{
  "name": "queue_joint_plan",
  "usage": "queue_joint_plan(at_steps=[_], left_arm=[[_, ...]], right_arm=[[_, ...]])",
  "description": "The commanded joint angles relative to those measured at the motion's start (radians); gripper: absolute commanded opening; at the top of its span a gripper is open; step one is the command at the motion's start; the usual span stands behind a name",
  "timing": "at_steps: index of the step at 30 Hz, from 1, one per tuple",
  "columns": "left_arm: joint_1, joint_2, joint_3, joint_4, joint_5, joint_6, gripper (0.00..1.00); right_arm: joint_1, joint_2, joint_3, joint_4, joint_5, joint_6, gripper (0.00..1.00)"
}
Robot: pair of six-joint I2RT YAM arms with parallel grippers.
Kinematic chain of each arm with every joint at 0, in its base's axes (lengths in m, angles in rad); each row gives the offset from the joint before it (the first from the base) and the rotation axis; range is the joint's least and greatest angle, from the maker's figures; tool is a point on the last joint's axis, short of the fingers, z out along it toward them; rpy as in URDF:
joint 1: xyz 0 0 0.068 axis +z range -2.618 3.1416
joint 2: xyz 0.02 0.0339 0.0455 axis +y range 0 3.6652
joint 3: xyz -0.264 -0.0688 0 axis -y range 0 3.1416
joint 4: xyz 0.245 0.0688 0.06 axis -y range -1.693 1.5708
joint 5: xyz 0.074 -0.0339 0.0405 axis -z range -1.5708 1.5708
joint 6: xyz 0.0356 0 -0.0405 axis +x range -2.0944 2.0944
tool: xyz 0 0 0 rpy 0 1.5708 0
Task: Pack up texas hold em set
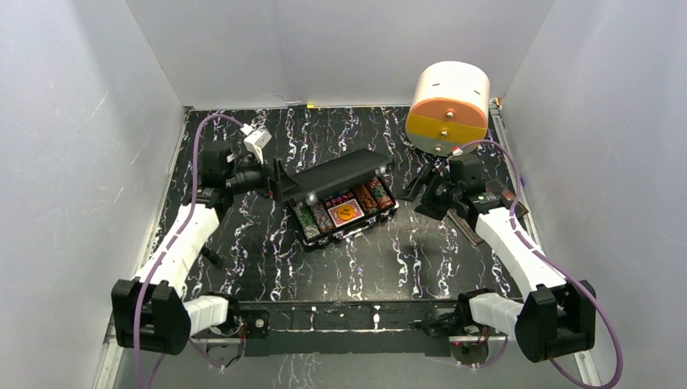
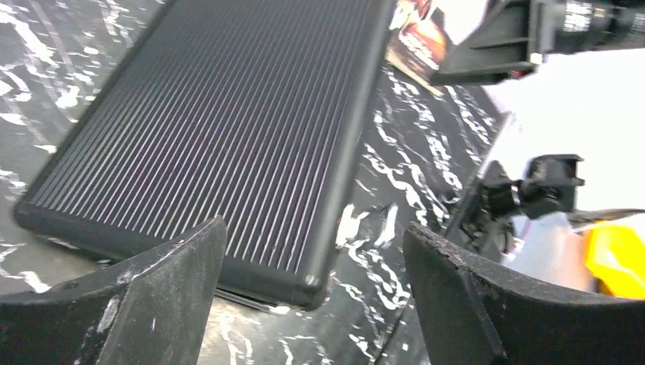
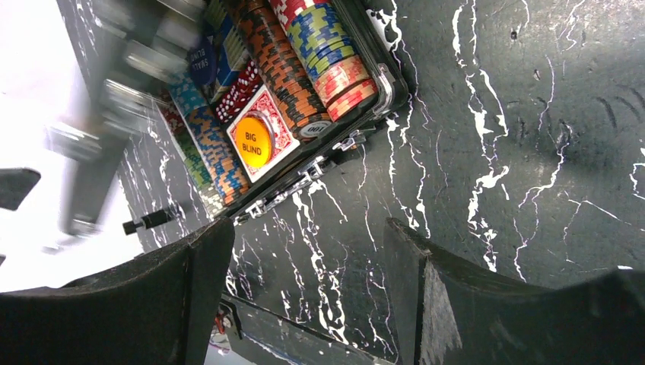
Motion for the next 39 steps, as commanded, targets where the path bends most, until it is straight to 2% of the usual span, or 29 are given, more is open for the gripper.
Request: queue_joint_plan(at_steps=[1,5,8,11,16,19,21,23,28,31,37,39], left_arm=[[-0.006,-0.100,-0.033,-0.024,0.155,-0.081,0.88],[-0.007,-0.139,-0.093,0.032,0.233,-0.174,0.88],[-0.013,-0.145,-0.129,0.110,0.234,-0.267,0.85],[-0.038,-0.123,-0.131,0.185,0.139,-0.348,0.80],[-0.116,0.041,-0.073,0.239,-0.020,-0.427,0.63],[-0.171,0.145,-0.038,0.231,-0.093,-0.412,0.56],[-0.211,0.213,-0.026,0.229,-0.127,-0.398,0.54],[-0.236,0.271,-0.006,0.192,-0.156,-0.359,0.50],[-0.281,0.360,0.063,-0.064,-0.347,-0.230,0.42],[-0.294,0.380,0.054,-0.135,-0.423,-0.208,0.40],[-0.328,0.433,0.050,-0.244,-0.521,-0.199,0.38],[-0.335,0.454,0.052,-0.255,-0.527,-0.199,0.36]], right_arm=[[-0.005,-0.011,0.053,-0.004,0.020,-0.034,0.80],[-0.004,-0.031,0.042,-0.023,0.062,-0.030,0.80],[-0.005,-0.057,0.027,-0.009,0.075,-0.023,0.80],[-0.005,-0.052,0.018,0.005,0.060,-0.021,0.80],[-0.004,0.024,0.012,0.044,-0.056,-0.015,0.79],[-0.004,0.094,0.029,0.038,-0.099,-0.038,0.73],[-0.004,0.149,0.048,0.040,-0.119,-0.068,0.65],[-0.004,0.198,0.065,0.043,-0.112,-0.092,0.56],[0.007,0.316,0.082,0.064,-0.132,-0.133,0.39],[0.016,0.354,0.079,0.102,-0.152,-0.131,0.35],[0.030,0.366,0.082,0.129,-0.139,-0.115,0.34],[0.035,0.374,0.081,0.117,-0.113,-0.117,0.30]])
